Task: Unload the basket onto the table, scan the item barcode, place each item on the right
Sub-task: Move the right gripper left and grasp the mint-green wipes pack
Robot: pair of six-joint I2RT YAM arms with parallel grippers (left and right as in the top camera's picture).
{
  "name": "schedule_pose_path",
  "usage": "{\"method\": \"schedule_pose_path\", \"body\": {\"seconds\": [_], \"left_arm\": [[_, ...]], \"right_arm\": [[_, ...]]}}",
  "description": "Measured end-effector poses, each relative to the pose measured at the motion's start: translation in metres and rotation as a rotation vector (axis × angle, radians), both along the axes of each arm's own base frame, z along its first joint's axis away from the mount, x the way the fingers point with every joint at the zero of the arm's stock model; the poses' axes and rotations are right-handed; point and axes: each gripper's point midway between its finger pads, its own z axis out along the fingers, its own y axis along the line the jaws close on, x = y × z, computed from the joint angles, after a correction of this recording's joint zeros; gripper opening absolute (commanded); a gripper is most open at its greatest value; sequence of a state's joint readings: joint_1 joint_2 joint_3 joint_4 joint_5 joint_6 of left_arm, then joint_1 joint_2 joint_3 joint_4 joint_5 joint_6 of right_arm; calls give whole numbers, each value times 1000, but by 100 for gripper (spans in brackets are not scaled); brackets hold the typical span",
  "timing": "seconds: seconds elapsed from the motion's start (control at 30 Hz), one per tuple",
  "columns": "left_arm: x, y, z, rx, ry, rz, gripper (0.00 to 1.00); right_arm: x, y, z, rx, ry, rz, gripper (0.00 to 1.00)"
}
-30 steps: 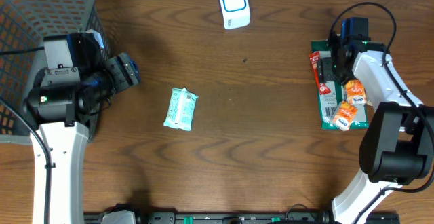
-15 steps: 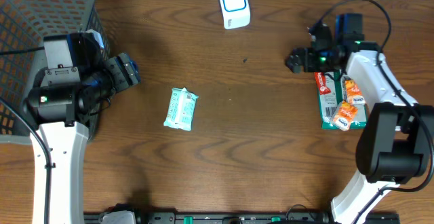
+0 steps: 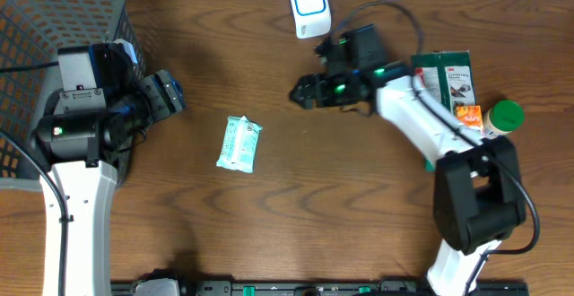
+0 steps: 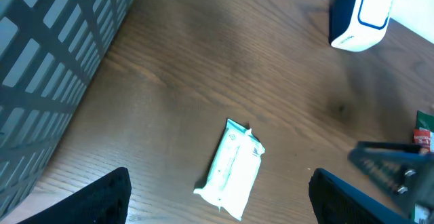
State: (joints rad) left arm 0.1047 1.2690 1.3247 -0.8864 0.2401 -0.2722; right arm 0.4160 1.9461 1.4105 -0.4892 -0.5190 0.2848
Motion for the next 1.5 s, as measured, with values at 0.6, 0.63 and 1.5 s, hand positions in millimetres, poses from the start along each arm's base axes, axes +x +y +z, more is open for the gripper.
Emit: {"method": "schedule_pose_path", "body": {"seconds": [0.6,0.63,1.5], "left_arm": [[0,0,0,0,0,0,84],[0,0,0,0,0,0,84],[0,1,0,3,0,2,84]], "right_arm": [[-74,133,-13,-120,-168,69,8],[-78,141,-19,-120,-168,68,4],[-108,82,-66,-411,-41,171,4]]}}
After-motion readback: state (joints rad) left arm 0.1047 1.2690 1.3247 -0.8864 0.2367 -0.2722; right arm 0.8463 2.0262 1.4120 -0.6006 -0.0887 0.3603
